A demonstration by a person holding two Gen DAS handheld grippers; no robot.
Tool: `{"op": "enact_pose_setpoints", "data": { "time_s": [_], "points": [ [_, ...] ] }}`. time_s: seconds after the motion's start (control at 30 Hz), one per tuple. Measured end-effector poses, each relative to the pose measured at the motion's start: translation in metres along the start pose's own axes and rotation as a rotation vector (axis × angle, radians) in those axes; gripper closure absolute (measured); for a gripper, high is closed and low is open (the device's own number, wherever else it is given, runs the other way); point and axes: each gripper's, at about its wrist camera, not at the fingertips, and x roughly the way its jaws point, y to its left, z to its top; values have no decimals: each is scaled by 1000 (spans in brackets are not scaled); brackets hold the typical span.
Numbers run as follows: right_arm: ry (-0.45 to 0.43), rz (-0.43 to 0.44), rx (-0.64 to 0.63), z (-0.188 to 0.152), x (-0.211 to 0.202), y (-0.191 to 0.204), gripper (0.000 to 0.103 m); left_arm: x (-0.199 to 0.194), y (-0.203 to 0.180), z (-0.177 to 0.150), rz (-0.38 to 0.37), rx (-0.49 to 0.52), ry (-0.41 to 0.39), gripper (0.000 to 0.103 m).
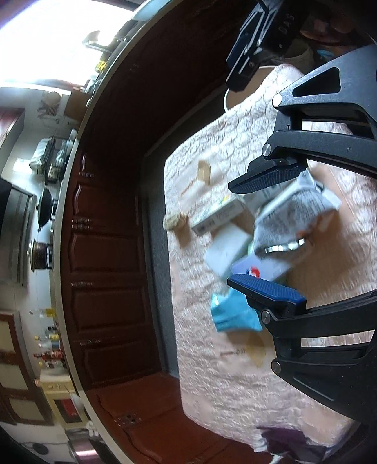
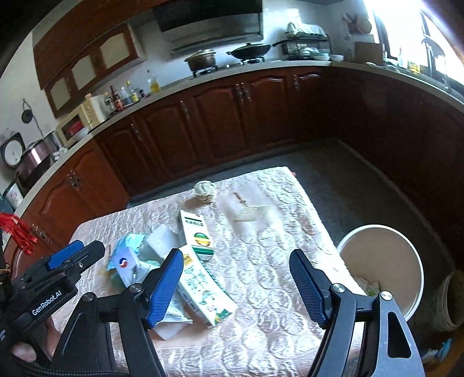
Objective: Collect trash
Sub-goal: 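Move both open tools back over the table, then grasp the blue wrapper packet with left tool while right tool grasps white printed snack bag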
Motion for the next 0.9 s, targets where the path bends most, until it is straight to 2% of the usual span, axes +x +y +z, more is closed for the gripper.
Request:
{"op": "enact_pose_setpoints", "data": {
  "time_s": [0.33,0.53,0.57,0.6,0.9],
  "points": [
    [28,38,-60,-2,15,32,24,0,42,-9,42,-49,18,46],
    [65,49,-87,-6,26,39,24,11,85,-17,-19,-131,100,46],
    [71,51,-85,-7,28,38,24,14,90,-19,-23,-142,116,44],
    [77,54,-83,-8,30,38,24,18,98,-22,-23,-154,137,41],
    [154,108,-74,-15,51,39,24,47,131,-34,2,-231,220,41]
  ]
}}
